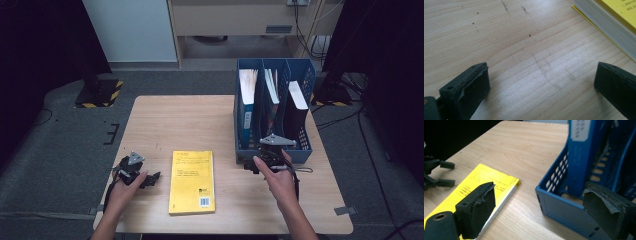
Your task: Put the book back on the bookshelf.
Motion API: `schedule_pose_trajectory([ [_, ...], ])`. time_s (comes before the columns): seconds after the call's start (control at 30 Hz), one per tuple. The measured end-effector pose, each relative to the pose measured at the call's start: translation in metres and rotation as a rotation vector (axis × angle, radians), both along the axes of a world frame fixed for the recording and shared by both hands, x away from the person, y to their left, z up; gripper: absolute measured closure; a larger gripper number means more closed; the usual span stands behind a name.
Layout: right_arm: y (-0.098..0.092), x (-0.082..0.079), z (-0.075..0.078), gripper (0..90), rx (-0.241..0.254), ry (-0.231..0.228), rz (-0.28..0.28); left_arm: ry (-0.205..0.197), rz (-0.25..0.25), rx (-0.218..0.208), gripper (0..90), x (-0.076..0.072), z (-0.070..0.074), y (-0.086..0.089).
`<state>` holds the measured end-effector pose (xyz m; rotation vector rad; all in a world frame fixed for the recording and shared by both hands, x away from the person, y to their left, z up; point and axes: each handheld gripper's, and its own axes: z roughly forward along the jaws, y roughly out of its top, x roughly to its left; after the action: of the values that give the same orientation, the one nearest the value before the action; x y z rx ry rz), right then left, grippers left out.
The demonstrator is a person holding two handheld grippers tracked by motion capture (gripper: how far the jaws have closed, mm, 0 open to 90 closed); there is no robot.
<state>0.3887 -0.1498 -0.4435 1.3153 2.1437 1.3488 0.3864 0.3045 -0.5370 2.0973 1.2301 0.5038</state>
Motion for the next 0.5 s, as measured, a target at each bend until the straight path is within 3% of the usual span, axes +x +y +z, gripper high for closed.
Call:
schedule_pose_trajectory([
  [0.23, 0.014, -0.007, -0.003, 15.0, -0.028, 0.002, 0.040, 0.001, -0.006, -0.001, 0.0, 0.000, 0.000, -0.001],
  [0.5, 0.041, -0.019, -0.017, 13.9, -0.066, 0.013, 0.127, 0.011, -0.021, 0.005, 1.5, 0.000, 0.003, -0.002],
])
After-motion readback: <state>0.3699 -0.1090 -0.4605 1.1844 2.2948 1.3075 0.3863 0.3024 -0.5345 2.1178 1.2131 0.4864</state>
